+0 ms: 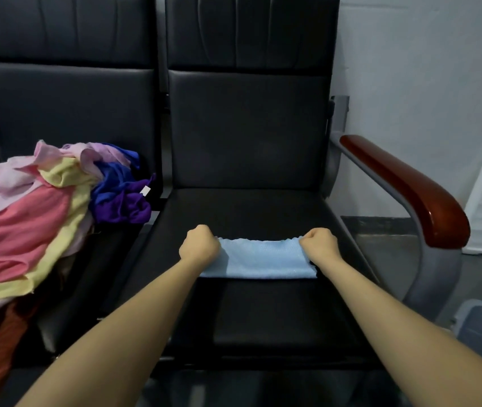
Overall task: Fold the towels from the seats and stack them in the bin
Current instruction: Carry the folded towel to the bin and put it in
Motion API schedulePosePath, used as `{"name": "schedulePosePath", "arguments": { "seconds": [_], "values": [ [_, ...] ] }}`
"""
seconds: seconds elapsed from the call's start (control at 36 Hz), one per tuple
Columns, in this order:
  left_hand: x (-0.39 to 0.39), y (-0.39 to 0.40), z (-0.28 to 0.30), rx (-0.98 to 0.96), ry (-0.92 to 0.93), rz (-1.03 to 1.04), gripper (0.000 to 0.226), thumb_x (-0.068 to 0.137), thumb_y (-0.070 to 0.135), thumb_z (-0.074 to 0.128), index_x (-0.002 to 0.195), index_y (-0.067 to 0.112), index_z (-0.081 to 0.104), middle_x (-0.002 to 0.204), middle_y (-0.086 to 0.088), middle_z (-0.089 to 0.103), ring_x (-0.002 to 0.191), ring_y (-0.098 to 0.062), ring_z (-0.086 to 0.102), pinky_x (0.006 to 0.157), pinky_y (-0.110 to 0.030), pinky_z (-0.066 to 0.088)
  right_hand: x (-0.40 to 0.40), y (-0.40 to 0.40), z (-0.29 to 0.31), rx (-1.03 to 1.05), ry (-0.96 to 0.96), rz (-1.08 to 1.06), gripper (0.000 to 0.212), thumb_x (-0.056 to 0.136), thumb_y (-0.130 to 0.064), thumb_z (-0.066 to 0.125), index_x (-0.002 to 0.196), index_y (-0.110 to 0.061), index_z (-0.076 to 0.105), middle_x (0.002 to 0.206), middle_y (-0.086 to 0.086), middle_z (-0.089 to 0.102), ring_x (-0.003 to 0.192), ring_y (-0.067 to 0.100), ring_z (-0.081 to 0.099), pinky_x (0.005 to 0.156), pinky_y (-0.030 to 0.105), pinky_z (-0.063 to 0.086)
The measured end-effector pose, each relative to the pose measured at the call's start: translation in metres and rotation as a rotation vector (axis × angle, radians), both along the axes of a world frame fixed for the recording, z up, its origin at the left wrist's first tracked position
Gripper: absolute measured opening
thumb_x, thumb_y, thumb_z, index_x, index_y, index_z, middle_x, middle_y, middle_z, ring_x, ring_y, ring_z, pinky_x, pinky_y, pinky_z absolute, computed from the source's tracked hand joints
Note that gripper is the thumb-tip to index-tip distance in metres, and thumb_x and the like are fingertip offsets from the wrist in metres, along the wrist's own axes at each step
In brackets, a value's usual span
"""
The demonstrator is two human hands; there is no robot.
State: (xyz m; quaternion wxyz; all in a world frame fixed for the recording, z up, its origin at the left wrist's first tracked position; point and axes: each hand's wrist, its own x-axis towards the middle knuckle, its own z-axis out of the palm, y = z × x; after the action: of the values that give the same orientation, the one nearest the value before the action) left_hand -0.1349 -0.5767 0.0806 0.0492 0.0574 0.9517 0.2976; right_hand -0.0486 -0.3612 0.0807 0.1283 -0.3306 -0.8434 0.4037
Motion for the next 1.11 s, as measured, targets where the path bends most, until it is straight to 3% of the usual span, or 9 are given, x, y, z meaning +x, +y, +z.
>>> {"name": "schedulePosePath", "arguments": {
  "seconds": [0.14,0.25,0.36,0.58,0.69,0.78,0.86,1.0,1.11],
  "values": [
    [-0.005,0.002,-0.003,-0.015,0.058,0.032,0.016,0.091,0.019,0.049,0.082,0.006,0.052,0.074,-0.004,0.052,0.07,-0.023,0.052,0.064,-0.031,0.04,-0.008,-0.002,0.0,0.108,0.02,0.002,0.016,0.087,-0.013,0.057,0.082,0.003,0.06,0.08,0.013,0.058,0.07,0.022,0.053,0.063,0.028,0.042],
    [-0.007,0.002,-0.006,-0.029,0.077,0.021,0.018,0.093,0.022,0.045,0.092,0.005,0.051,0.098,-0.01,0.058,0.08,-0.026,0.053,0.068,-0.033,0.041,-0.014,-0.007,-0.006,0.186,-0.025,-0.002,0.018,0.089,-0.018,0.057,0.097,-0.003,0.06,0.104,0.013,0.06,0.096,0.029,0.059,0.08,0.037,0.05],
    [-0.005,0.004,-0.009,-0.059,0.095,-0.032,0.049,0.094,0.045,0.045,0.122,0.005,0.048,0.126,-0.011,0.047,0.114,-0.029,0.048,0.087,-0.04,0.042,-0.014,-0.015,-0.012,0.367,-0.053,0.051,0.035,0.09,-0.016,0.056,0.123,-0.01,0.049,0.129,0.011,0.044,0.121,0.03,0.041,0.102,0.038,0.035],
    [0.018,0.005,-0.013,-0.315,0.11,0.091,0.044,0.09,0.032,0.049,0.123,0.002,0.042,0.129,-0.015,0.041,0.118,-0.03,0.042,0.097,-0.033,0.034,-0.006,-0.035,-0.022,0.465,0.036,0.557,0.023,0.091,-0.02,0.053,0.113,-0.022,0.056,0.109,-0.007,0.051,0.109,0.016,0.045,0.089,0.026,0.025],
    [0.028,0.005,-0.017,-0.349,0.073,0.144,0.052,0.091,0.037,0.048,0.127,0.001,0.039,0.13,-0.014,0.041,0.119,-0.028,0.043,0.097,-0.032,0.034,0.001,-0.037,-0.025,0.485,-0.058,0.649,0.036,0.094,-0.038,0.052,0.129,-0.028,0.052,0.133,-0.01,0.045,0.124,0.013,0.039,0.105,0.027,0.024],
    [0.032,0.004,-0.019,-0.371,0.064,0.155,0.052,0.092,0.04,0.046,0.127,0.002,0.039,0.13,-0.013,0.044,0.119,-0.027,0.044,0.098,-0.032,0.032,0.005,-0.038,-0.026,0.501,-0.168,0.68,0.05,0.094,-0.05,0.046,0.142,-0.037,0.038,0.153,-0.01,0.027,0.141,0.015,0.022,0.114,0.033,0.014],
    [0.035,0.001,-0.018,-0.353,0.027,0.152,0.048,0.092,0.036,0.047,0.126,0.003,0.042,0.13,-0.013,0.046,0.121,-0.029,0.043,0.101,-0.033,0.03,0.006,-0.04,-0.024,0.487,-0.287,0.718,0.056,0.094,-0.057,0.041,0.147,-0.043,0.025,0.159,-0.012,0.011,0.147,0.013,0.004,0.116,0.035,0.004],
    [0.038,-0.005,-0.016,-0.298,0.02,0.104,0.034,0.093,0.022,0.046,0.122,0.005,0.047,0.13,-0.015,0.047,0.121,-0.031,0.042,0.102,-0.036,0.028,0.007,-0.041,-0.025,0.504,-0.346,0.742,0.059,0.094,-0.061,0.035,0.148,-0.045,0.017,0.16,-0.012,0.003,0.147,0.011,-0.004,0.119,0.036,0.0],
    [0.042,-0.013,-0.007,-0.093,0.082,0.026,0.027,0.09,0.007,0.043,0.117,0.004,0.041,0.118,-0.014,0.054,0.108,-0.032,0.053,0.084,-0.036,0.038,0.011,-0.05,-0.026,0.525,-0.369,0.733,0.06,0.094,-0.062,0.03,0.149,-0.045,0.012,0.16,-0.012,-0.001,0.147,0.01,-0.007,0.119,0.036,-0.002]
  ]
}}
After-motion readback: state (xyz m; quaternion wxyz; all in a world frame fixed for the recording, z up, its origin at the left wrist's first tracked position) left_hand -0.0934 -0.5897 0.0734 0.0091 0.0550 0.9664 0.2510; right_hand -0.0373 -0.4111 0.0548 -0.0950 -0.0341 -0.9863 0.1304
